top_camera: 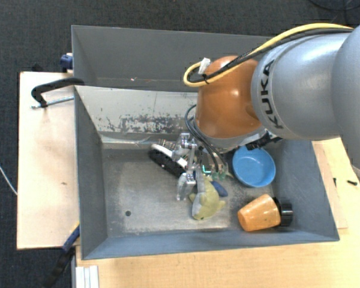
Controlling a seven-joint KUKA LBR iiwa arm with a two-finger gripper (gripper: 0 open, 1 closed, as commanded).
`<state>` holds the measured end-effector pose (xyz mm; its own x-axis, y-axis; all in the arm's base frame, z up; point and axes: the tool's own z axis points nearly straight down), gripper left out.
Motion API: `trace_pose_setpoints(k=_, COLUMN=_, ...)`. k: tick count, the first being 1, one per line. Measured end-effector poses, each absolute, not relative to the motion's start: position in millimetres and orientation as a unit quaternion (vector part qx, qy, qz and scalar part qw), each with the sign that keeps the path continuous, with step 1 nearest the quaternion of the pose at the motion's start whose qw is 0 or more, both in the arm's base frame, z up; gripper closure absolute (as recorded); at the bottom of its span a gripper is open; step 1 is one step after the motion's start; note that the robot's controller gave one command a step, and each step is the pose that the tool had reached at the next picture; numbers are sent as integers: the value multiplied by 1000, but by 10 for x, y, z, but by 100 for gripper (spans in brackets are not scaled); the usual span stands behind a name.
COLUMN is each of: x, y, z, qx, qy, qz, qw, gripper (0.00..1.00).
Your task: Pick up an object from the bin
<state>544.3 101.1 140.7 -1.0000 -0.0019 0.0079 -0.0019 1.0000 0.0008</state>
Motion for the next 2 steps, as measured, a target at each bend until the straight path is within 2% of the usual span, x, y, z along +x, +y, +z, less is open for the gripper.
trace_pose_setpoints(k=1, x=5628, y=825, z=1266, qx=30, qy=-999, qz=-1, qw=-11, gripper=0)
trace_pose_setpoints(k=2, x=5890, y=632, z=1442, qx=78, qy=-997, qz=0, qw=-5, gripper=0)
